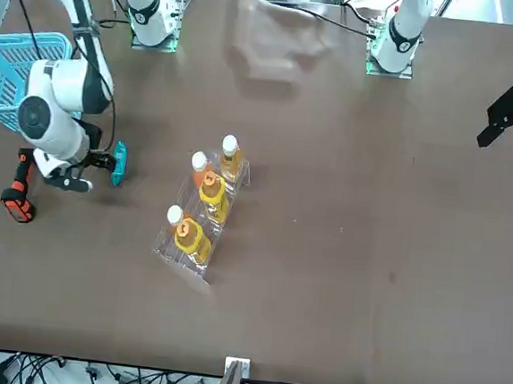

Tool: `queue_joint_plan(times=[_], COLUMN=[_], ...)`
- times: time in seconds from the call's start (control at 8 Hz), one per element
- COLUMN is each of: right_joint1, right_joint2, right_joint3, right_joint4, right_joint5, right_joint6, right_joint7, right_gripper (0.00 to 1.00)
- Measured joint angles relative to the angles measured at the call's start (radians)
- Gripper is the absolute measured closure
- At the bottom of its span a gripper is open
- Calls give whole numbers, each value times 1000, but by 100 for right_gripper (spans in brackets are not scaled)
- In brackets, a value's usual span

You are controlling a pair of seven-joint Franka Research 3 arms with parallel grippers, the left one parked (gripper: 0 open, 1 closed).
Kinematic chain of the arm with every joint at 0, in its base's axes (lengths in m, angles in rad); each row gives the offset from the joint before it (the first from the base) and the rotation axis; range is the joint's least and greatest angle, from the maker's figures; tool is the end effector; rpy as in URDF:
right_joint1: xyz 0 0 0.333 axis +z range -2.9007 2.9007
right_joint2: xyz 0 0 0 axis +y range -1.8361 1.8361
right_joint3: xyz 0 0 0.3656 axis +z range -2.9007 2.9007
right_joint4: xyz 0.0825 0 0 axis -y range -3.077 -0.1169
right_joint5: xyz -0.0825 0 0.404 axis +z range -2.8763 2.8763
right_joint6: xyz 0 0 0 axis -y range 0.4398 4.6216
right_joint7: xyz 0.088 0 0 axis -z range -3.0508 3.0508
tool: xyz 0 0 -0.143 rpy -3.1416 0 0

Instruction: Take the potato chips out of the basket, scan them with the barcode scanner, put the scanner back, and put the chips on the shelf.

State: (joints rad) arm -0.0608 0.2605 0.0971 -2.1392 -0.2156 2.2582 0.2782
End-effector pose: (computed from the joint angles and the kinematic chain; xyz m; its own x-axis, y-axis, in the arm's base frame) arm 0.5757 0.0089 0.2702 0.9889 -0.1025 -0.1077 -0.0850 -0.9841 0.1559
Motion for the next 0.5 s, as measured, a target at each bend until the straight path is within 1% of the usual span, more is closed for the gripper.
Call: queue_joint_plan(times=[0.25, 0.5], right_joint1=[5, 5], right_joint2=[0, 3], right_joint3=[-2, -6], right_joint4=[-54, -88], right_joint5=[-2, -3], right_joint6=[60, 88], right_joint7=[23, 24], right_gripper=[0, 0])
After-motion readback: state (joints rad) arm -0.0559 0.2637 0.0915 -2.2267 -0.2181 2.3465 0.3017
